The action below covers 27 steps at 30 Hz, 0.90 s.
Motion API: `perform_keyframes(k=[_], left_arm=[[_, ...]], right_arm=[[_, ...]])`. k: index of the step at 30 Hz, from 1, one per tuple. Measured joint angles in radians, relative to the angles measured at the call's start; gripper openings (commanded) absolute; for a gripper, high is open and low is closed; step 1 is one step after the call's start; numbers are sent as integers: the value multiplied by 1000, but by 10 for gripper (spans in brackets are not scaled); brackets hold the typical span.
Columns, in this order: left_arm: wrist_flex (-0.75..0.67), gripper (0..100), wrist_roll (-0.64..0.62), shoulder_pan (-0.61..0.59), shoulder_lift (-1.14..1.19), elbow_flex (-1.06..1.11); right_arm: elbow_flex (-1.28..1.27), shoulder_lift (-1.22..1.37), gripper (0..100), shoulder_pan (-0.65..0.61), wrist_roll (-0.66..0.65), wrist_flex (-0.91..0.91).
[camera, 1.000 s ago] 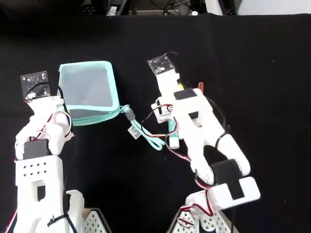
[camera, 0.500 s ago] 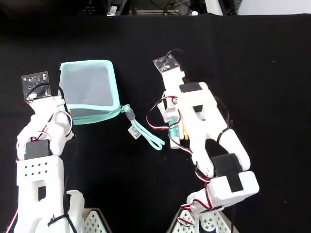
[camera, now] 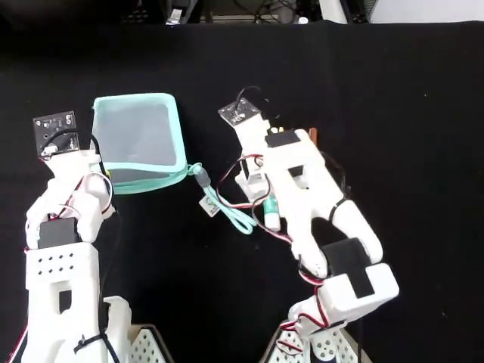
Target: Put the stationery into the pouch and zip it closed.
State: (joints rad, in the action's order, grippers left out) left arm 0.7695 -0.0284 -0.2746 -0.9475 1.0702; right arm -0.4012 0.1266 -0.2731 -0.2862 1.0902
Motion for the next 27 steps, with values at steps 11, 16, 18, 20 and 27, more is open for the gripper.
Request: perform_keyframes(k=[11,16,18,20,27], left_arm=[[0,30,0,2,2,0],[0,30,0,2,2,0],[0,30,0,2,2,0],[0,30,0,2,2,0],[0,30,0,2,2,0]], right_arm=[[158,224,175,-3,2,8],[169,232,130,-3,-28,23],[169,232,63,-2,-32,23],[173,233,11,3,-32,18],[104,124,16,0,-32,-29]])
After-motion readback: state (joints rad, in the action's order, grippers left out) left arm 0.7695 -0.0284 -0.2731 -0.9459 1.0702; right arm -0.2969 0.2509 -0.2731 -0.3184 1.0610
